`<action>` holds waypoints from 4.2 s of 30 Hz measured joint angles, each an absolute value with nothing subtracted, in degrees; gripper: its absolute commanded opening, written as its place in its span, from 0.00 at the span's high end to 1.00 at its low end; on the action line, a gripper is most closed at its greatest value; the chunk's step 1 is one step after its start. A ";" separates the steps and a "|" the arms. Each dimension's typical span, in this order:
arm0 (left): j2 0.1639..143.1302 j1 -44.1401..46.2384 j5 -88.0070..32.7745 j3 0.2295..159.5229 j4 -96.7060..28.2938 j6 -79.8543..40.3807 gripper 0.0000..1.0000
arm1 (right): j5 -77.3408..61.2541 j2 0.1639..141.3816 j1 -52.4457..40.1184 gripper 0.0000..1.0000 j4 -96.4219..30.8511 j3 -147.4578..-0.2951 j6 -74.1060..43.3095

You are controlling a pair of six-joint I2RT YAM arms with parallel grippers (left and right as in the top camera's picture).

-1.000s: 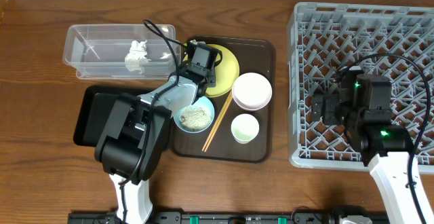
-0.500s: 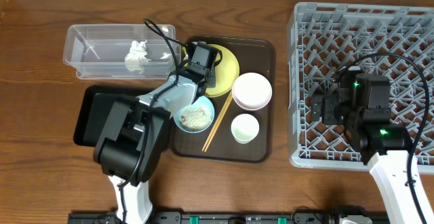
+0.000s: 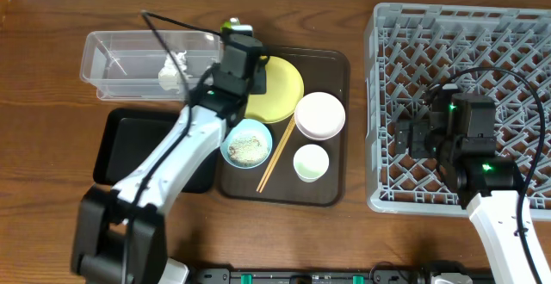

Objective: Sort waste into correct bins and load items into the dishwasher rack
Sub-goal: 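Carry the wrapper with the left gripper and release it into the clear bin, then grasp the rim of the light-blue rice bowl with the left gripper, then lift the blue bowl over the black tray and tip the rice out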

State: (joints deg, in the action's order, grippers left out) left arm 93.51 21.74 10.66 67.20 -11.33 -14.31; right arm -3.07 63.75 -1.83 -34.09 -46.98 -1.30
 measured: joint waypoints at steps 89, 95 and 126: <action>105.41 32.53 -0.80 67.20 -36.32 -18.72 0.94 | -3.07 63.75 -1.83 0.01 -34.11 -47.03 -1.50; 102.15 32.51 -0.93 67.13 -37.45 -18.59 0.94 | -3.07 63.75 -1.83 0.01 -34.09 -47.03 -1.50; 87.85 -16.05 -53.95 58.87 -39.83 -6.09 0.94 | -3.07 63.75 -1.83 0.01 -34.09 -47.03 -1.50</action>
